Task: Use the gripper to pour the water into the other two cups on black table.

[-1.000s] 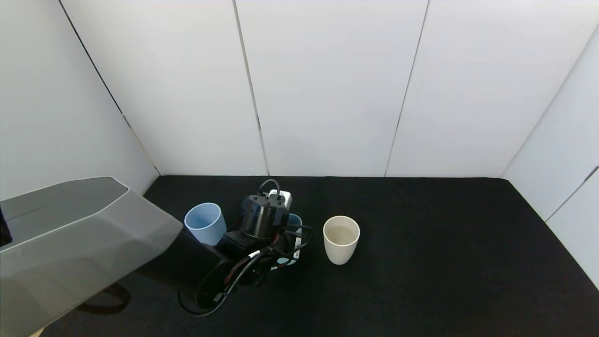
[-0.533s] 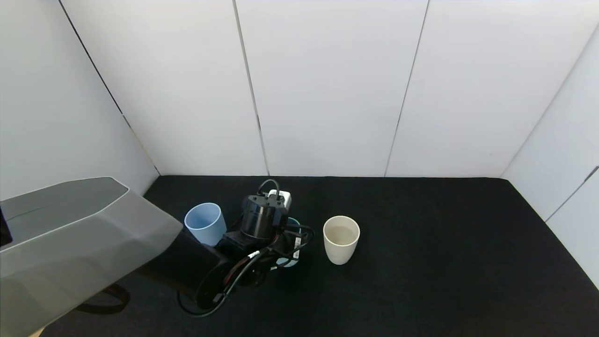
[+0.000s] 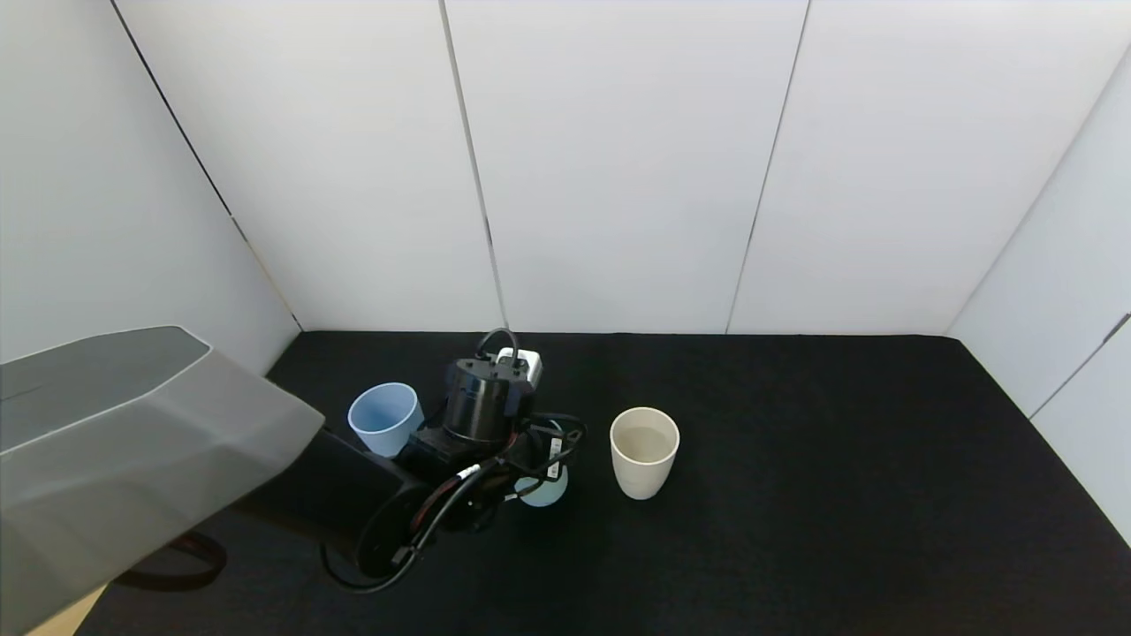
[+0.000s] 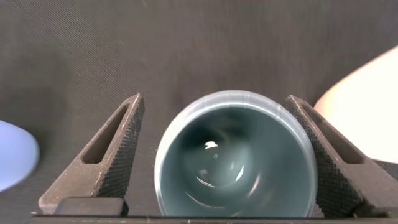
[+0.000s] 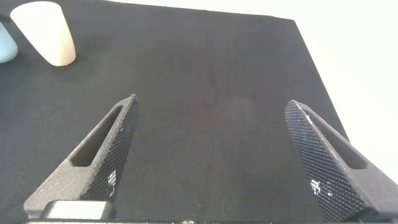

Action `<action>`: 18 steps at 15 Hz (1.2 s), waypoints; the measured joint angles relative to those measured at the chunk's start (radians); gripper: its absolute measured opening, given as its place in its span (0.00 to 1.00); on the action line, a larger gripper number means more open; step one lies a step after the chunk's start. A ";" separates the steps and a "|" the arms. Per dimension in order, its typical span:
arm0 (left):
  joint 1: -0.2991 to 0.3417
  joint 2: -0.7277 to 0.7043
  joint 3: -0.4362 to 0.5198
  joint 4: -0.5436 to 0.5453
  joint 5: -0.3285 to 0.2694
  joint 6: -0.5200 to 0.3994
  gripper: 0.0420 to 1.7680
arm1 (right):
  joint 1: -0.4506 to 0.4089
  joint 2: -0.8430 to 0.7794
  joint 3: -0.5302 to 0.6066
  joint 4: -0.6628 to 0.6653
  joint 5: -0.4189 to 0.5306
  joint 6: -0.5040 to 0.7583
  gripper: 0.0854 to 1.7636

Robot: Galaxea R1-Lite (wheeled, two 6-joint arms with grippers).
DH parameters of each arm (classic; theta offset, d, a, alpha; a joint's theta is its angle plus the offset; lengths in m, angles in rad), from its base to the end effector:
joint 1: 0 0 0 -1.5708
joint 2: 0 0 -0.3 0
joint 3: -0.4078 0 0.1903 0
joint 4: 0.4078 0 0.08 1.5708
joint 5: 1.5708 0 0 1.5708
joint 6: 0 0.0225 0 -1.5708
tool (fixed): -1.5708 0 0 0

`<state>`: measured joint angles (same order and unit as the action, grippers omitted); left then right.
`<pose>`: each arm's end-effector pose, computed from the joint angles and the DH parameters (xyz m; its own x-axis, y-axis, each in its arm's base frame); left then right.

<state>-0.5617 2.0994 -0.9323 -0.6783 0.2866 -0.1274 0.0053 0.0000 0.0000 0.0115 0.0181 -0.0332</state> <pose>0.3242 -0.1965 0.0803 0.8673 -0.2118 -0.4504 0.2467 0.9689 0.0195 -0.0228 0.0003 0.0743 0.9997 0.0234 -0.0115 -0.0238 0.9992 -0.0330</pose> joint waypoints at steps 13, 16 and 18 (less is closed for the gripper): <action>0.001 -0.360 0.006 0.233 -0.022 0.030 0.96 | 0.000 0.000 0.000 0.000 0.000 0.000 0.97; -0.009 -0.506 0.059 0.305 -0.011 0.030 0.96 | 0.000 0.000 0.000 0.000 0.000 0.000 0.97; -0.014 -0.617 0.123 0.343 0.007 0.030 0.96 | 0.000 0.000 0.000 0.000 0.000 0.000 0.97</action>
<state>-0.5753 1.4821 -0.8091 -0.3353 0.2934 -0.0974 0.0057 0.0000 0.0000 0.0111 0.0181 -0.0330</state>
